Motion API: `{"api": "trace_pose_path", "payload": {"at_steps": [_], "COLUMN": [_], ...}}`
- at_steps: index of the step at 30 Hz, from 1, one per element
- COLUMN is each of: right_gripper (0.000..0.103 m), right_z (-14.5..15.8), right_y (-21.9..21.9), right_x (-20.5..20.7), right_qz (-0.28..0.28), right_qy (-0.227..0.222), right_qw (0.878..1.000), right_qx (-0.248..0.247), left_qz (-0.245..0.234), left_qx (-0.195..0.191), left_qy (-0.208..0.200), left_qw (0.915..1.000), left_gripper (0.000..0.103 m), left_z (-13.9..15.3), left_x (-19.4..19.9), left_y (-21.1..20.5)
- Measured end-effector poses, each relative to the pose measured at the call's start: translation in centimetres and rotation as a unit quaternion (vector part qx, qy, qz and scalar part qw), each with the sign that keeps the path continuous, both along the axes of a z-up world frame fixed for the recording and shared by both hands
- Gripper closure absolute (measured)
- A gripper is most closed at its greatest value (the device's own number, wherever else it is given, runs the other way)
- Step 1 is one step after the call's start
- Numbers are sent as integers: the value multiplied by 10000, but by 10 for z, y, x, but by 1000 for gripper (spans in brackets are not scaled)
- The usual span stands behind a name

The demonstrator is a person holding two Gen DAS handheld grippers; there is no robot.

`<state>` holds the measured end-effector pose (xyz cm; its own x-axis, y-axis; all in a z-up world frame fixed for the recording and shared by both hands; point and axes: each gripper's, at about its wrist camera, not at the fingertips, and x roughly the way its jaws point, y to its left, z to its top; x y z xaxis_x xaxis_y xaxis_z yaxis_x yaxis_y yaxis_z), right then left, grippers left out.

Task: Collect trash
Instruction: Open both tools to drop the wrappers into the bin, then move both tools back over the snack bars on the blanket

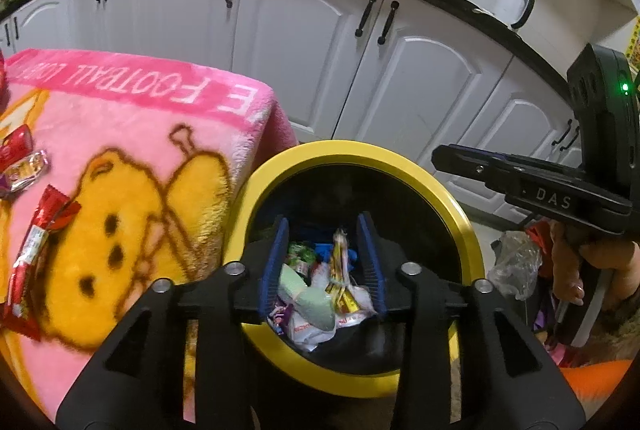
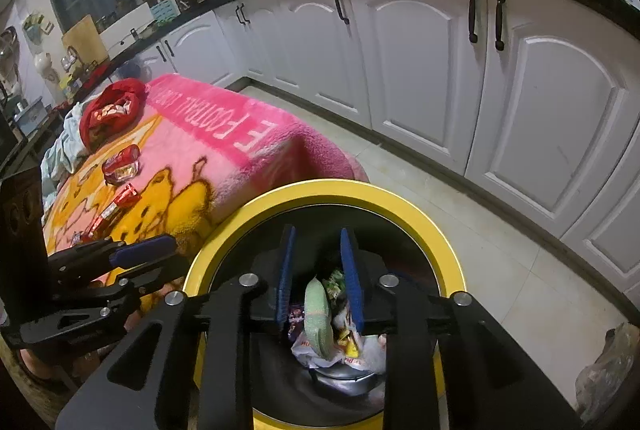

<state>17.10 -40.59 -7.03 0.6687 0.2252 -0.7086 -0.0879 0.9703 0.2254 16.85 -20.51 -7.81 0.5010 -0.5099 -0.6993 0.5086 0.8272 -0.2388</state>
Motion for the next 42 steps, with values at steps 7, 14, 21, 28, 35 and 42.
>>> {"api": "trace_pose_path", "payload": {"at_steps": [7, 14, 21, 28, 35, 42], "right_gripper": [68, 54, 45, 42, 42, 42], "right_z": [9, 24, 37, 52, 68, 80], "right_y": [1, 5, 14, 31, 52, 76], "right_x": [-3, -8, -11, -14, -16, -18], "right_qz": [-51, -76, -44, 111, 336, 609], "right_qy": [-127, -324, -484, -640, -802, -950], "right_qw": [9999, 9994, 9987, 9978, 9962, 9936], "right_qx": [64, 121, 136, 118, 55, -18], "left_qz": [218, 471, 709, 918, 1157, 1410], "left_qx": [-64, -86, -89, -154, -192, -214], "left_qy": [-164, -333, -525, -713, -925, -1093], "left_qw": [9996, 9983, 9961, 9931, 9888, 9837], "left_gripper": [49, 19, 11, 11, 11, 11], "left_z": [11, 23, 36, 49, 61, 70], "left_x": [-2, -6, -13, -19, -28, -34], "left_y": [14, 31, 49, 70, 90, 114]}}
